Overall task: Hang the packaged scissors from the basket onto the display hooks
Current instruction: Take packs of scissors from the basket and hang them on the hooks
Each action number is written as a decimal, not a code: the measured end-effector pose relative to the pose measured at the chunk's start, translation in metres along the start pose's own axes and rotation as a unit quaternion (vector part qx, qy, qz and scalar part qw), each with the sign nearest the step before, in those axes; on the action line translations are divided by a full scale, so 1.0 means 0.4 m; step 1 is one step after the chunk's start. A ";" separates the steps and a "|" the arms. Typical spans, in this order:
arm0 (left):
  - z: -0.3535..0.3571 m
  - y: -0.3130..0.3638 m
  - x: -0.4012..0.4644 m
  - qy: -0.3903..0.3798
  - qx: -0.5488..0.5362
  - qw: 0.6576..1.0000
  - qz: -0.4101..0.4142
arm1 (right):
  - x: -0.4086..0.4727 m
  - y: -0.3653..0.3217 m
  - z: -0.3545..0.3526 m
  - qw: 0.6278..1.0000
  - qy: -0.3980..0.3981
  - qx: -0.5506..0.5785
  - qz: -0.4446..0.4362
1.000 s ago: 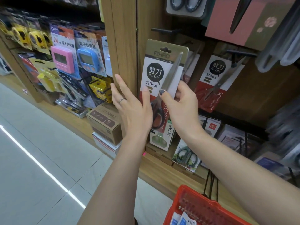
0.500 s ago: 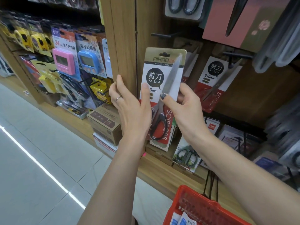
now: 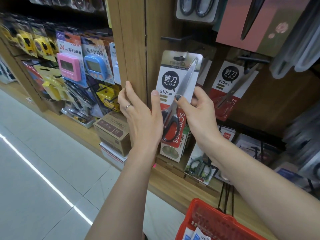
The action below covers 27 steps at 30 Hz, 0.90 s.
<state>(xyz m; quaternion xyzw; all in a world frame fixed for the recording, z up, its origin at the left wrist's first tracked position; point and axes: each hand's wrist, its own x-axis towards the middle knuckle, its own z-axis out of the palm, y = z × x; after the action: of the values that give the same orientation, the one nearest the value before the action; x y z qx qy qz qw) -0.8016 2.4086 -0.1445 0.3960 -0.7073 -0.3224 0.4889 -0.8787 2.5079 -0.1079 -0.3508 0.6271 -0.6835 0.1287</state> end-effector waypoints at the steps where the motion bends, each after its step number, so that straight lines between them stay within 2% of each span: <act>1: 0.001 -0.001 -0.002 -0.003 0.001 1.000 0.000 | 0.015 0.007 -0.001 1.000 0.010 -0.003 0.008; 10: 0.024 -0.001 -0.011 0.008 0.021 1.000 -0.004 | 0.253 0.098 -0.040 0.980 0.165 -0.072 0.081; 16: 0.027 0.003 -0.012 0.019 0.036 0.999 -0.004 | 0.340 0.127 -0.061 0.963 0.211 -0.125 0.107; 20: 0.020 0.004 -0.012 0.011 0.047 0.999 0.000 | 0.350 0.125 -0.062 0.958 0.198 -0.158 0.136; 24: -0.001 0.002 -0.015 -0.027 0.060 0.998 0.009 | 0.296 0.095 -0.063 0.943 0.126 -0.252 0.178; 27: -0.020 0.016 -0.038 -0.052 0.097 0.994 0.023 | 0.190 0.083 -0.073 0.944 0.057 -0.297 0.134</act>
<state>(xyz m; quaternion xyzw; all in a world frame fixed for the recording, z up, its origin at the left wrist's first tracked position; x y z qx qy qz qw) -0.7925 2.4244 -0.1433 0.4076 -0.7687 -0.2613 0.4180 -0.9611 2.4775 -0.1143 -0.2464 0.8492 -0.4613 0.0732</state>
